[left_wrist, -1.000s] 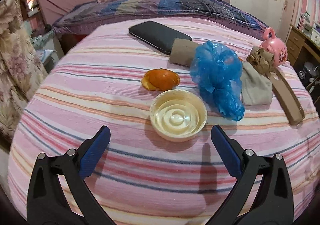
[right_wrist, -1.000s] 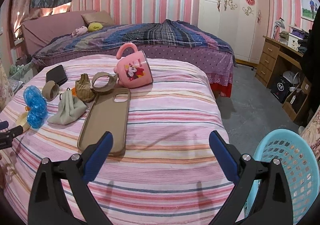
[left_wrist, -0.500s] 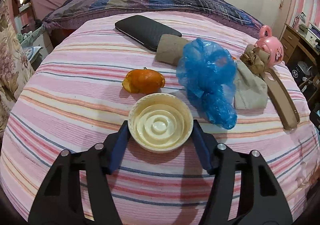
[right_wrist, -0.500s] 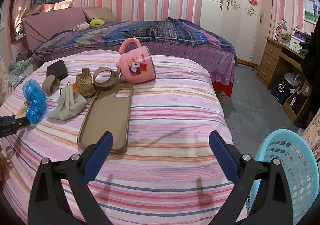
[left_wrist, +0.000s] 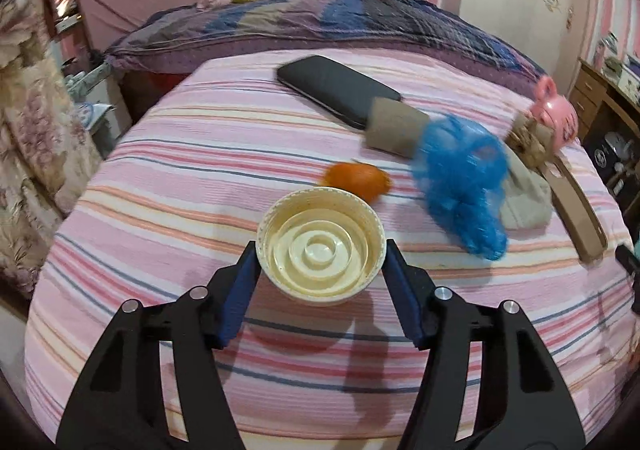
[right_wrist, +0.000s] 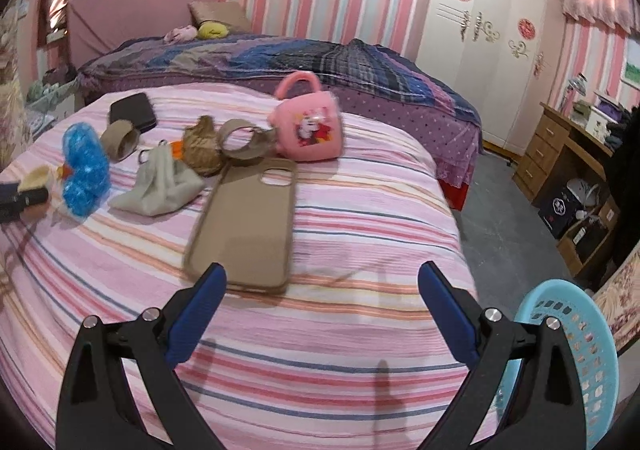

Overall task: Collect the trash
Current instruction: 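Grasp the blue plastic bag with the right gripper while the left gripper holds the container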

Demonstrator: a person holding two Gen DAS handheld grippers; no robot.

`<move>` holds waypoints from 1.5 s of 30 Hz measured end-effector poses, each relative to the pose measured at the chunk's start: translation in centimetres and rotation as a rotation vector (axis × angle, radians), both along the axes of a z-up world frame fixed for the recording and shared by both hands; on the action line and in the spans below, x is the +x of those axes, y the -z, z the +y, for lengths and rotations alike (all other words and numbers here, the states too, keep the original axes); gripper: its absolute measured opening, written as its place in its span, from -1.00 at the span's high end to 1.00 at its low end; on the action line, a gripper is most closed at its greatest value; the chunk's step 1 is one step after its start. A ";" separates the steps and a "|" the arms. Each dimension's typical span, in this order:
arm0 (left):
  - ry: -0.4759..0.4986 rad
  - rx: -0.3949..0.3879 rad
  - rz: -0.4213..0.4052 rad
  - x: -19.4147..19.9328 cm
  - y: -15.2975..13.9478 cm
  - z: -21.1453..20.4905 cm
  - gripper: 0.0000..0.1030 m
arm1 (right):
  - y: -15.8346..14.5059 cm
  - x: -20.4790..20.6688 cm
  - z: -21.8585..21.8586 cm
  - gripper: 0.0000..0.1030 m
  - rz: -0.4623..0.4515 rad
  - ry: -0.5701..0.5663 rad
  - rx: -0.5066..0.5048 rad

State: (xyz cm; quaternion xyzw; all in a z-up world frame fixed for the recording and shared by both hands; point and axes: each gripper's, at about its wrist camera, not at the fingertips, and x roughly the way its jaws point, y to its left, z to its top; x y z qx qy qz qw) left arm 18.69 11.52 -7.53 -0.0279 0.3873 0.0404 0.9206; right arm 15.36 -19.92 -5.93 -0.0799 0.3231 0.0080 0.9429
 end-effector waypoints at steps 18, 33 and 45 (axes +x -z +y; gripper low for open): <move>-0.254 0.029 -0.043 -2.6 -1.7 11.8 -0.17 | -0.1 1.5 14.6 -0.84 0.006 -0.245 -0.011; -0.312 -0.004 -0.092 -3.3 -3.2 13.4 -0.17 | 0.3 6.5 20.6 -0.42 0.068 -0.283 -0.050; -0.255 0.020 -0.109 -3.0 -4.0 10.0 -0.17 | -0.8 3.8 17.7 0.40 0.007 -0.326 -0.020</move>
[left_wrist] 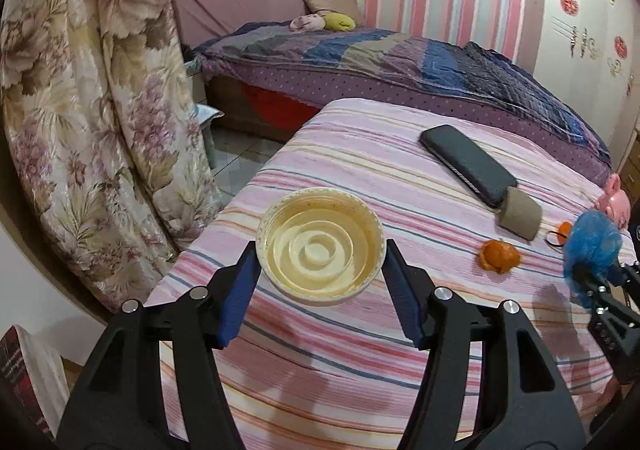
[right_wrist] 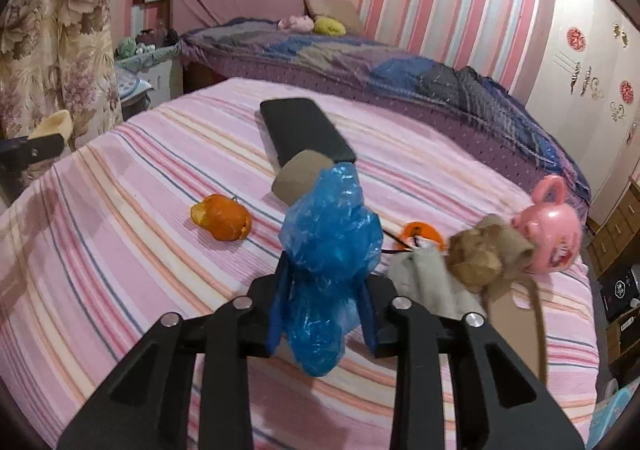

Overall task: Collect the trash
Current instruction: 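Grasp the blue plastic bag with the right gripper while the left gripper holds the container, then carry the cream container and blue bag over the blue basket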

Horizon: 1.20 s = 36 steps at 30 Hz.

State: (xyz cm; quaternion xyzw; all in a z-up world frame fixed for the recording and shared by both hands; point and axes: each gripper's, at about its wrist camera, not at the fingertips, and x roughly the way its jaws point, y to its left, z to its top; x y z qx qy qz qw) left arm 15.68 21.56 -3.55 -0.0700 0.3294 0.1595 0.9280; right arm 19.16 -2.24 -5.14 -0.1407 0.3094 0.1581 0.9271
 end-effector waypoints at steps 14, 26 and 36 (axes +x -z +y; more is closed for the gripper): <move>0.168 -0.073 -0.022 1.0 -0.9 -10.3 -0.17 | -2.5 -5.8 -13.5 0.40 -0.010 0.199 0.015; 0.270 -0.064 0.011 1.6 0.5 -18.9 -0.17 | -0.6 -7.4 -22.3 0.40 0.010 0.305 0.102; 0.304 -0.001 0.019 1.1 1.0 -21.8 -0.17 | -0.5 -7.4 -25.2 0.40 -0.007 0.328 0.129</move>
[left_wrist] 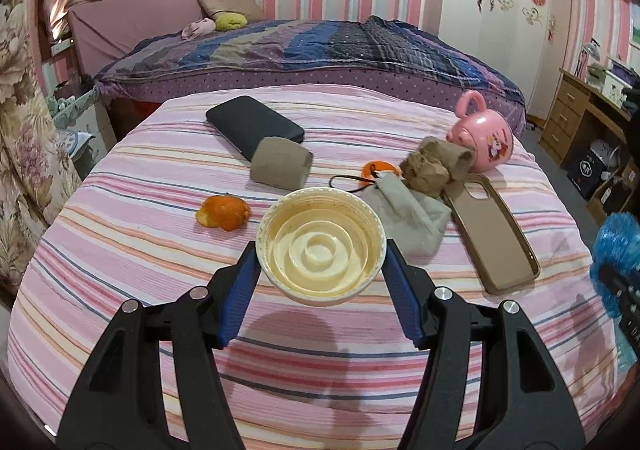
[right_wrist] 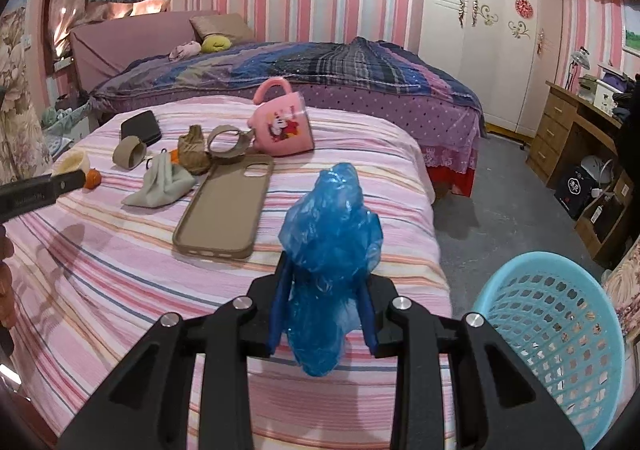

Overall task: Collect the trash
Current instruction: 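Carry the cream container and blue bag over the blue basket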

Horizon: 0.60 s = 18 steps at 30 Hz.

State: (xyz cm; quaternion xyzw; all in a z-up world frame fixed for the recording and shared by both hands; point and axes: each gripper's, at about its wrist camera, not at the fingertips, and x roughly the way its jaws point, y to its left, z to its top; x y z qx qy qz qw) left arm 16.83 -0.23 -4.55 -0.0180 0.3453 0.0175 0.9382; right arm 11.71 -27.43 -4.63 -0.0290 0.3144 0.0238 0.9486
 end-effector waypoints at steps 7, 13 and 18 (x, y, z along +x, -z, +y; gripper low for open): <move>0.040 0.003 -0.006 -0.9 0.1 -2.4 -0.17 | -1.0 -1.1 -3.0 0.40 -0.032 0.046 0.007; 0.090 0.011 -0.028 -2.3 -0.3 -5.1 -0.17 | -1.8 -2.5 -6.3 0.40 -0.063 0.107 0.004; 0.137 0.029 -0.059 -3.6 -0.8 -8.1 -0.17 | -2.3 -3.7 -9.7 0.40 -0.073 0.180 0.018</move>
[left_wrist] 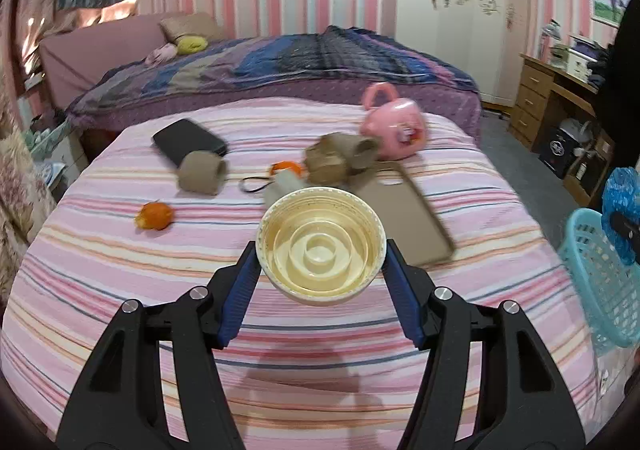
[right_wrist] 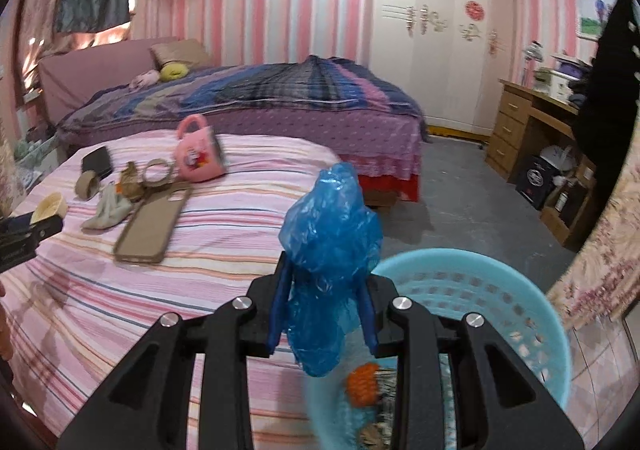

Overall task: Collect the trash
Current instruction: 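Carry the cream container and blue bag over the blue basket, then open both grippers to drop the container and bag into the basket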

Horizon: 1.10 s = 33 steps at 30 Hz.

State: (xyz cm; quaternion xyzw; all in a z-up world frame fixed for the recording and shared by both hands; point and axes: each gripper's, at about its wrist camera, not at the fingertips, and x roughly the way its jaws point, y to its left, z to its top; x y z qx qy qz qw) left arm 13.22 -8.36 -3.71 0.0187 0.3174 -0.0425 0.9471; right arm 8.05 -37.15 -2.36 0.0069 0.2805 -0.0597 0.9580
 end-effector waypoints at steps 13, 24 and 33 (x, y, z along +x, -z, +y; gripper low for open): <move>0.211 -0.070 -0.003 -2.0 0.5 -12.3 -0.17 | 0.8 -3.3 -9.6 0.39 0.027 0.135 0.003; 0.361 -0.091 0.004 -3.0 1.1 -23.0 -0.17 | 2.9 -4.3 -14.6 0.39 0.036 0.204 0.067; 0.452 -0.076 0.014 -3.2 1.6 -28.5 -0.23 | 3.2 -4.7 -16.1 0.39 0.028 0.235 0.081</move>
